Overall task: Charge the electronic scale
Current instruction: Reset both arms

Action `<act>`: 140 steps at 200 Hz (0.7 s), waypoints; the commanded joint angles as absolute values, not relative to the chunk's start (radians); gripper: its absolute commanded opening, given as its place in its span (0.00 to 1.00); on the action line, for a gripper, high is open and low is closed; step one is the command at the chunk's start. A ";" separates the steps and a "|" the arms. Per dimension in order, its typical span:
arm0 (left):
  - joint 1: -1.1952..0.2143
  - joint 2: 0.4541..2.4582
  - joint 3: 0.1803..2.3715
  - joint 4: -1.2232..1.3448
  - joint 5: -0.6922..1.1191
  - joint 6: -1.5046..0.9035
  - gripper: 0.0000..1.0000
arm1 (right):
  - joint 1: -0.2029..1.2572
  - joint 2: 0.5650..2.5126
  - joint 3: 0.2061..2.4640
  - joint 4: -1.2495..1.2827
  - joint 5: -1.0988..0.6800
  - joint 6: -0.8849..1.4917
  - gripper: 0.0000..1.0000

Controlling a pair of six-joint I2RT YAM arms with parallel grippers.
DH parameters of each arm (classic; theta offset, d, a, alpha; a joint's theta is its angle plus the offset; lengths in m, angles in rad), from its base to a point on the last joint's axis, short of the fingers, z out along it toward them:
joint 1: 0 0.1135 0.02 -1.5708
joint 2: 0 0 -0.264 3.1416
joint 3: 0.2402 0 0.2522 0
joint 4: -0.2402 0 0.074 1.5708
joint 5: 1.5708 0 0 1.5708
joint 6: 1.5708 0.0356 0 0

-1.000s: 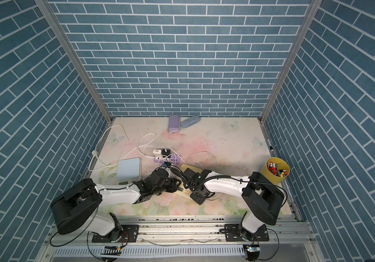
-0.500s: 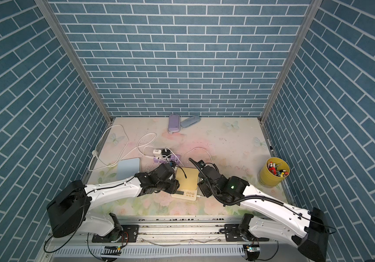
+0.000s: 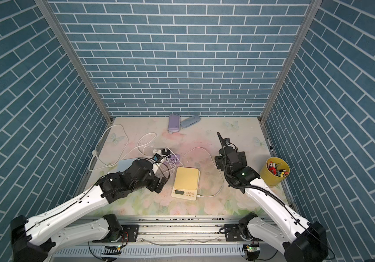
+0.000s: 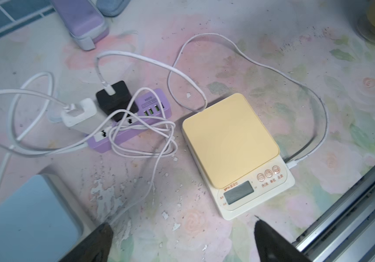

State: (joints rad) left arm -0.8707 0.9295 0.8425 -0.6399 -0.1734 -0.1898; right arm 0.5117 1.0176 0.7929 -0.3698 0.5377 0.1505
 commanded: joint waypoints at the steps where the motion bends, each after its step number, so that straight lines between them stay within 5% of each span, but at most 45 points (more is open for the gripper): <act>1: -0.846 0.791 0.802 -0.778 -0.389 -0.162 1.00 | 0.405 1.009 0.715 -0.222 0.553 0.148 0.99; 30: -0.680 0.585 0.734 -0.688 -0.479 -0.093 0.99 | 0.265 1.004 0.584 -0.020 0.552 0.147 0.99; 81: -0.070 0.715 0.563 -0.277 -0.087 -0.178 1.00 | 0.181 1.092 0.382 0.398 0.556 0.128 0.99; 140: -0.040 1.044 0.354 0.366 -0.196 -0.063 1.00 | 0.112 1.326 0.299 0.848 0.437 0.030 0.99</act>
State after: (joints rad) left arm -0.0494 0.9619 0.3935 -0.0055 -0.1955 -0.1390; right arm 0.1303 1.2663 0.3103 0.5385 0.5114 0.0929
